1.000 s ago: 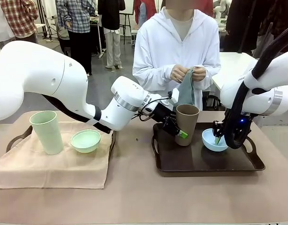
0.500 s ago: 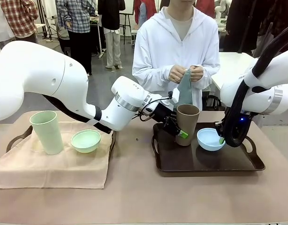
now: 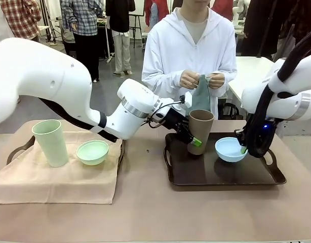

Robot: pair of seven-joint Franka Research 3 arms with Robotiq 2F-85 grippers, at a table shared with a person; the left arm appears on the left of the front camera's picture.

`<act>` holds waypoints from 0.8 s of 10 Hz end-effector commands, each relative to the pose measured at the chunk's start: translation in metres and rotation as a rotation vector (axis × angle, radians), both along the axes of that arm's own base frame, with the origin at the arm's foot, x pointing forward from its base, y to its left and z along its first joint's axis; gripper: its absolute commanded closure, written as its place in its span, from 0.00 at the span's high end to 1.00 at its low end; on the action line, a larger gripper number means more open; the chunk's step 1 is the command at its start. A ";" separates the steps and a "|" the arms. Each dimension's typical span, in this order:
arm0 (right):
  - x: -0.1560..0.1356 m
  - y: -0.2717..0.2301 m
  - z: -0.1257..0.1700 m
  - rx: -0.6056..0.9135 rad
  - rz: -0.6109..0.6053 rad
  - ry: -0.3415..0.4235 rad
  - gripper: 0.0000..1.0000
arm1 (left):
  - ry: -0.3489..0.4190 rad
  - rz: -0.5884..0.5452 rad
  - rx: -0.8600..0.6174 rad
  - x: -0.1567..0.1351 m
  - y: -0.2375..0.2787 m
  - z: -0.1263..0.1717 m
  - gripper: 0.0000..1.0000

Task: Set up a tray with a mat and arrange the tableware.
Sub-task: Pick up the Picnic Bowl and Reusable plastic cup from the Handle tray in front of the human's position and hold them in the air.

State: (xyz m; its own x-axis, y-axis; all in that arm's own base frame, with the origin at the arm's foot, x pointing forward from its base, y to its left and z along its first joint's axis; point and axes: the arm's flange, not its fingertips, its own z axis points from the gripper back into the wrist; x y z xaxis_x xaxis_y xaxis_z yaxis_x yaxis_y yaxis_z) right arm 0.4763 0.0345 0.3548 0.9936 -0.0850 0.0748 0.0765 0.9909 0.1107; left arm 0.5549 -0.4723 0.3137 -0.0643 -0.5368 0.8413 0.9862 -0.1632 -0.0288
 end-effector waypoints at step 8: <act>-0.119 -0.044 0.171 0.061 0.079 -0.160 0.00 | 0.001 0.215 -0.054 -0.105 0.075 0.137 0.24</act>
